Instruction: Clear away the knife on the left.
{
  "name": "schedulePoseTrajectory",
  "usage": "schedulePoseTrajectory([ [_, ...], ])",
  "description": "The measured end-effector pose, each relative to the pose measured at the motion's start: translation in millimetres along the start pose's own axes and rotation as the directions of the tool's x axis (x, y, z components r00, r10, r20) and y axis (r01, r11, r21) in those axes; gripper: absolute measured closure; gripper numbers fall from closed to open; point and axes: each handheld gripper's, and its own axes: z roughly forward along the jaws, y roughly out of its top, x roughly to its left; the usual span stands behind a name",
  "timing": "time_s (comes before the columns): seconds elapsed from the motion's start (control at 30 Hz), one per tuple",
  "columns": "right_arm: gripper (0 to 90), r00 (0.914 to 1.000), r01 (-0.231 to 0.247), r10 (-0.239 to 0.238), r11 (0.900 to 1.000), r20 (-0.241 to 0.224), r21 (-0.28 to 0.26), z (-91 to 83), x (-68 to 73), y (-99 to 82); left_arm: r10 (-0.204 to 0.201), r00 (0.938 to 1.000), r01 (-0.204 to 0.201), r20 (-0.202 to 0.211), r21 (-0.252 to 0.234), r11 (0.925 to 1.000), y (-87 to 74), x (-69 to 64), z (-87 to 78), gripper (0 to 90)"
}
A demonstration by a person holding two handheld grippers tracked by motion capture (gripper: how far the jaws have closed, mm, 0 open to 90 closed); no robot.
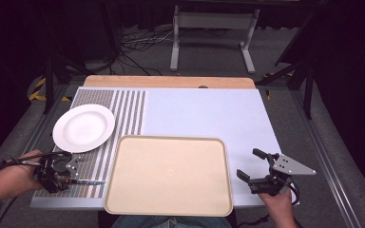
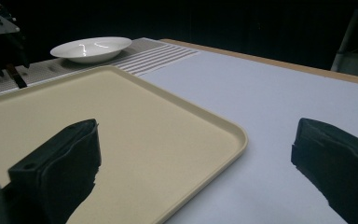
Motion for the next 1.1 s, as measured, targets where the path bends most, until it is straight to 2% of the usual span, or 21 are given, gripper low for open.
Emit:
schedulePoseTrajectory([
  [0.03, 1.8, 1.0000, -0.003, 0.003, 1.0000, -0.002, 0.002, 0.1, 0.0, -0.1, 0.030, 0.9993, -0.030, -0.022, 0.008, 0.9995, 0.5, -0.9, 0.4, 47.3],
  [0.1, 1.8, 0.9999, -0.005, 0.005, 1.0000, -0.009, 0.005, 0.5, -0.1, -0.2, 0.054, 0.9980, -0.053, -0.032, 0.025, 0.9983, 0.6, -2.8, 1.5, 52.0],
  [0.13, 1.9, 0.9999, -0.003, 0.003, 1.0000, -0.011, 0.006, 0.5, -0.2, -0.1, 0.059, 0.9979, -0.059, -0.024, 0.006, 0.9982, -0.3, -2.7, 3.6, 54.7],
  [0.17, 1.9, 0.9999, -0.001, 0.001, 1.0000, -0.011, 0.004, 0.4, 0.0, 0.0, 0.072, 0.9972, -0.071, -0.019, 0.015, 0.9973, 0.1, -2.7, 4.1, 58.3],
  [0.2, 1.9, 1.0000, 0.001, -0.001, 1.0000, -0.008, 0.001, 0.1, 0.2, 0.1, 0.066, 0.9978, -0.066, -0.004, 0.006, 0.9978, -0.6, -3.4, 5.6, 62.9],
  [0.23, 1.9, 1.0000, 0.000, 0.000, 1.0000, -0.008, -0.001, -0.1, 0.2, 0.2, 0.086, 0.9963, -0.086, -0.011, 0.007, 0.9963, -0.4, -2.8, 7.1, 66.9],
  [0.27, 1.9, 1.0000, -0.001, 0.001, 1.0000, -0.008, 0.000, -0.1, 0.2, 0.2, 0.079, 0.9969, -0.079, -0.005, 0.012, 0.9968, -0.4, -3.2, 8.1, 71.0],
  [0.3, 1.9, 1.0000, 0.000, 0.000, 1.0000, -0.007, -0.001, -0.1, 0.2, 0.2, 0.086, 0.9960, -0.087, 0.024, 0.018, 0.9961, -0.1, -1.5, 7.6, 74.3],
  [0.33, 1.9, 1.0000, 0.000, 0.000, 1.0000, -0.008, -0.001, -0.2, 0.2, 0.3, 0.090, 0.9956, -0.090, 0.026, 0.010, 0.9959, -0.7, -1.2, 8.1, 75.6],
  [0.37, 1.9, 1.0000, -0.001, 0.001, 1.0000, -0.008, -0.002, -0.3, 0.3, 0.3, 0.089, 0.9958, -0.089, 0.021, 0.000, 0.9960, -1.2, -1.6, 9.0, 76.4],
  [0.4, 2.0, 1.0000, -0.001, 0.001, 1.0000, -0.007, -0.002, -0.3, 0.4, 0.3, 0.096, 0.9953, -0.096, 0.015, 0.021, 0.9952, -0.4, -1.6, 7.6, 76.6],
  [0.53, 2.0, 0.9999, -0.002, 0.002, 1.0000, -0.011, -0.006, -0.7, 0.5, 0.4, 0.099, 0.9947, -0.099, 0.027, 0.000, 0.9951, -1.3, -0.2, 9.4, 77.1],
  [0.63, 2.0, 0.9999, 0.001, -0.001, 1.0000, -0.013, -0.005, -1.0, 0.8, 0.6, 0.116, 0.9927, -0.117, 0.033, 0.015, 0.9931, 0.3, 1.1, 8.7, 77.2],
  [0.67, 2.0, 0.9999, -0.001, 0.001, 1.0000, -0.012, -0.006, -1.1, 1.2, 0.5, 0.111, 0.9937, -0.111, 0.019, 0.028, 0.9934, 0.8, 0.0, 8.1, 77.2],
  [0.73, 2.0, 0.9999, -0.001, 0.000, 1.0000, -0.014, -0.007, -1.1, 0.9, 0.4, 0.102, 0.9940, -0.103, 0.037, 0.008, 0.9947, -0.5, 0.9, 9.2, 77.2],
  [0.77, 2.0, 0.9999, -0.002, 0.002, 1.0000, -0.015, -0.006, -0.9, 0.6, 0.3, 0.102, 0.9944, -0.102, 0.028, 0.009, 0.9948, -0.7, 0.6, 9.2, 77.2],
  [1.07, 2.3, 0.9998, -0.002, 0.002, 1.0000, -0.019, -0.002, -0.7, 0.9, 0.3, 0.104, 0.9940, -0.104, 0.033, 0.007, 0.9945, -0.8, 1.1, 9.0, 77.2],
  [1.1, 2.4, 0.9998, -0.002, 0.002, 1.0000, -0.020, -0.002, -0.7, 1.0, 0.3, 0.094, 0.9952, -0.094, 0.027, 0.008, 0.9955, -1.2, 0.1, 8.8, 77.2],
])
